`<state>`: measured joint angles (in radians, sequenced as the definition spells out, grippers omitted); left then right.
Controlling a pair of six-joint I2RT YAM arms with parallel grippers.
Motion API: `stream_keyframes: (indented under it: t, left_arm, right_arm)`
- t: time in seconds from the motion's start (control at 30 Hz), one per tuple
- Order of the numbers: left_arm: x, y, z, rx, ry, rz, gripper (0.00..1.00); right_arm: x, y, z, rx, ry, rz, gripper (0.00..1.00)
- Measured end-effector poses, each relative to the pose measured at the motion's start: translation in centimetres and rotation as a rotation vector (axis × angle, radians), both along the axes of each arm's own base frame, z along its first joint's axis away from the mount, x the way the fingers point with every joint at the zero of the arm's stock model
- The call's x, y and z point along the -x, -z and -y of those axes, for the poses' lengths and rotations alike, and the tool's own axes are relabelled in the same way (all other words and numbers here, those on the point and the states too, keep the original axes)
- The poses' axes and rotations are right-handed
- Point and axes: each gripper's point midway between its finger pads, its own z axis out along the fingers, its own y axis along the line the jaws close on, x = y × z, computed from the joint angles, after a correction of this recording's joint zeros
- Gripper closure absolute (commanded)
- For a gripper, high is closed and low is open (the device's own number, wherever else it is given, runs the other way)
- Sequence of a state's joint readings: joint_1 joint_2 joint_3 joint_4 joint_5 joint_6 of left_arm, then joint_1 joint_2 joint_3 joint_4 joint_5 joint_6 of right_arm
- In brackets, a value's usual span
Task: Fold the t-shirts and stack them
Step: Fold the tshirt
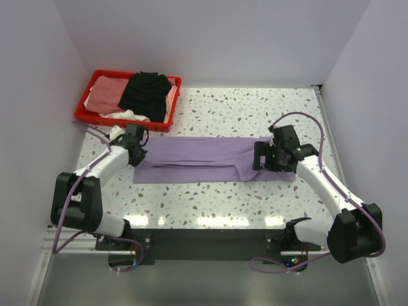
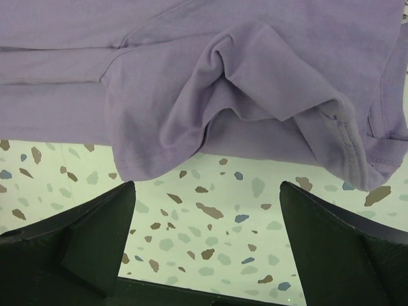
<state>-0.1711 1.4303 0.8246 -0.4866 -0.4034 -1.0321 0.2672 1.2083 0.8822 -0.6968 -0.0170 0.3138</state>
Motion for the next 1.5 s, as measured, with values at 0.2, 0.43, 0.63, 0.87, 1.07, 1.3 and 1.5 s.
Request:
stream_keyframes:
  t: [0.2, 0.43, 0.63, 0.87, 1.07, 1.3, 1.5]
  left_arm:
    - [-0.8, 1.1, 0.0, 0.004, -0.011, -0.037, 1.00]
    - [-0.5, 2.3, -0.2, 0.012, -0.018, -0.078, 1.00]
    - [-0.5, 2.5, -0.6, 0.010, -0.034, -0.085, 0.66]
    - [-0.5, 0.6, -1.6, -0.011, -0.062, -0.037, 0.19]
    - [-0.9, -4.1, -2.0, -0.013, -0.075, 0.109, 0.00]
    - [0.5, -7.1, -2.4, -0.006, -0.076, 0.223, 0.00]
    - [1.8, -5.3, -2.1, 0.004, -0.052, 0.179, 0.00]
  right_arm:
    - [0.1, 0.0, -0.5, -0.021, -0.020, -0.004, 0.01]
    - [-0.2, 1.1, -1.4, -0.064, -0.030, -0.017, 0.08]
    - [-1.1, 3.1, -1.9, -0.079, 0.009, -0.060, 0.23]
    - [-1.8, 5.4, -1.8, -0.061, 0.062, -0.109, 0.51]
    - [-2.6, 6.4, -1.6, -0.042, 0.094, -0.129, 0.84]
    - [-6.8, 4.3, -1.8, -0.021, 0.119, -0.052, 0.89]
    - [-10.1, 4.6, -2.5, -0.005, 0.115, -0.052, 0.73]
